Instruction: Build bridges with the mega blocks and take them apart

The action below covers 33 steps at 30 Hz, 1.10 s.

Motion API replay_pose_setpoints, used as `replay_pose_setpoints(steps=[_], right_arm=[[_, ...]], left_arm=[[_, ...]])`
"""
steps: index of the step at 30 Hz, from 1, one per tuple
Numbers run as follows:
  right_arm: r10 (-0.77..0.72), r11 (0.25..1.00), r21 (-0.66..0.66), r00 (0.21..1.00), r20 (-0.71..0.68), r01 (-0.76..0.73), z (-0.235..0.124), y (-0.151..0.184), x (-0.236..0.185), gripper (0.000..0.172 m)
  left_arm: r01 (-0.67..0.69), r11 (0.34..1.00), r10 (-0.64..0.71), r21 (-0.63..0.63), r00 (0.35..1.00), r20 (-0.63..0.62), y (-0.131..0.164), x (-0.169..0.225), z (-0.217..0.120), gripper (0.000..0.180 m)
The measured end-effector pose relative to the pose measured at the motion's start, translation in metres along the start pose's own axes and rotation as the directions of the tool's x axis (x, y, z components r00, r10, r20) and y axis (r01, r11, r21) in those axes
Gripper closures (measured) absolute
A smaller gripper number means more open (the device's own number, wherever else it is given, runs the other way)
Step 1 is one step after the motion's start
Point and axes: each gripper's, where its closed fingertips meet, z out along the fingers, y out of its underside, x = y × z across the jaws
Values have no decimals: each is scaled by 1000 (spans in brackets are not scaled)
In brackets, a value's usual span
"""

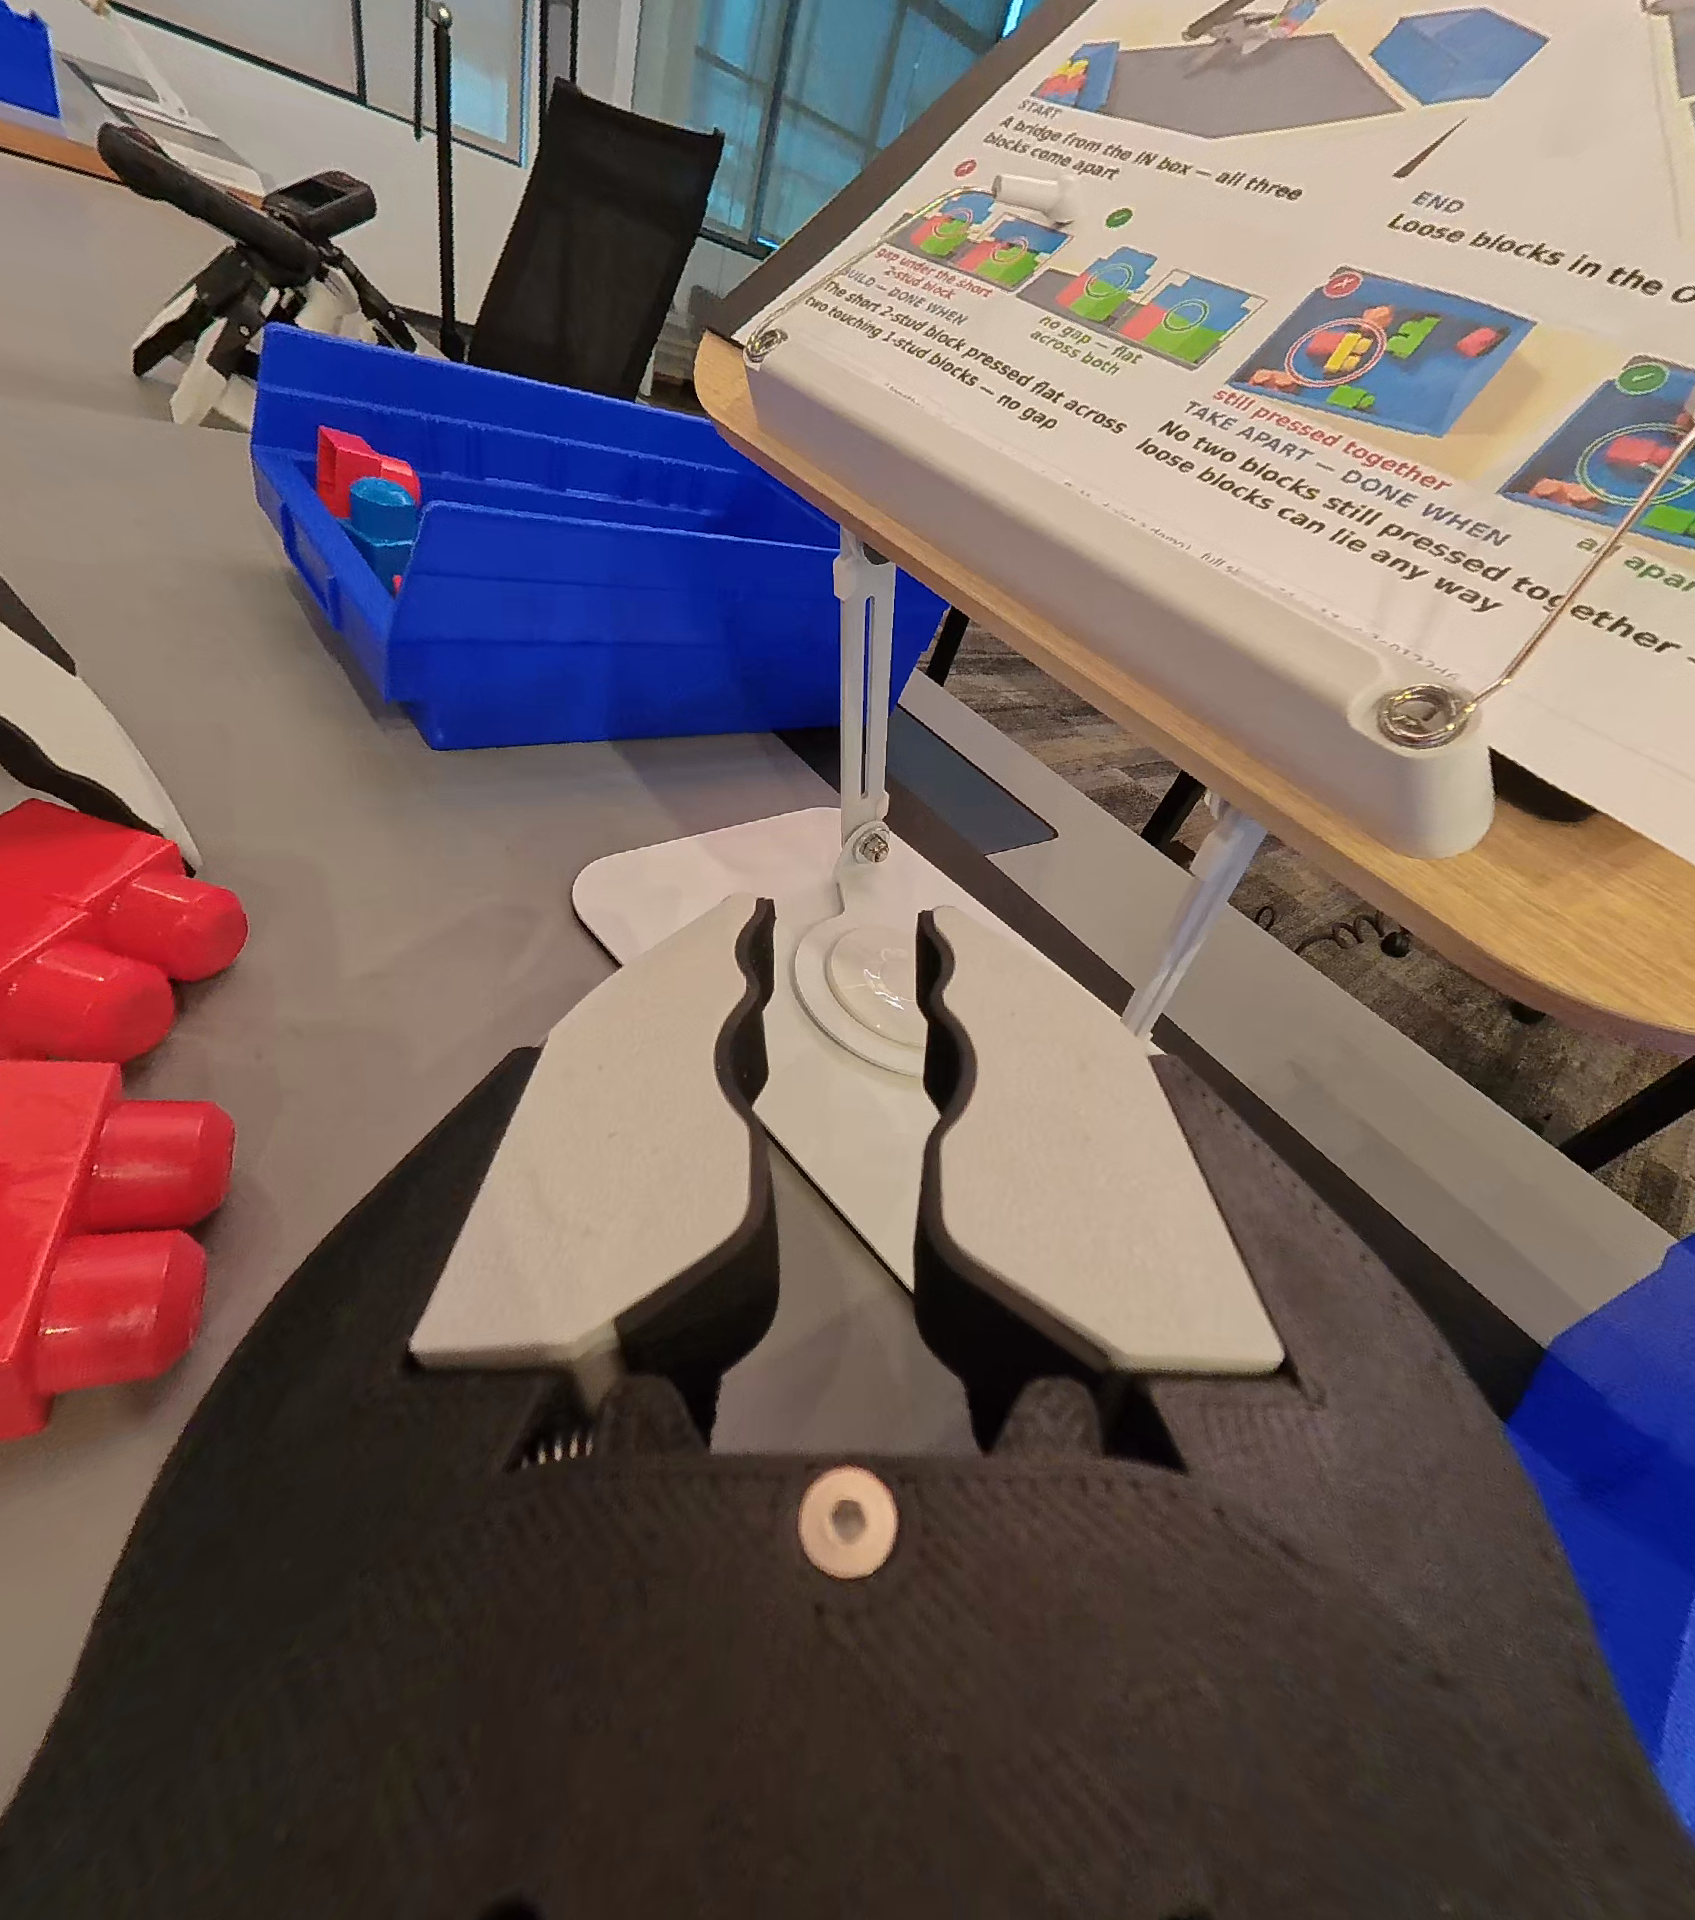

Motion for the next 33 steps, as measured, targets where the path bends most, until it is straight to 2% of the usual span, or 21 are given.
replay_pose_setpoints(steps=[4,11,13,15,19,23,28,30,33], right_arm=[[-1,1000,0,1000,3,1,0,0,-1,145],[-1,1000,-3,1000,6,2,1,0,-2,145],[-2,1000,-3,1000,5,2,0,0,-1,145],[-1,1000,-2,1000,5,1,1,0,-1,145],[-2,1000,-2,1000,5,2,1,0,-1,145],[-3,1000,-2,1000,7,3,1,0,-2,145],[-3,1000,0,1000,6,3,1,-1,-2,145],[-2,1000,1,1000,7,2,1,-1,-2,145],[-3,1000,0,1000,10,3,1,-1,-3,145]], left_arm=[[-26,999,26,22,1000,15,-2,-1,-2,104],[18,1000,-17,24,999,-52,-1,2,-2,103],[15,1000,-16,-6,999,-43,2,3,0,83],[3,1000,-3,-16,1000,-6,3,1,-1,77],[44,999,-44,-14,999,15,4,3,-4,84],[81,997,-81,-1,996,22,5,6,-5,105],[84,996,-85,15,995,58,6,1,-6,105],[93,996,-93,7,995,33,7,3,-6,105],[52,998,-53,30,997,52,3,2,-7,105]])
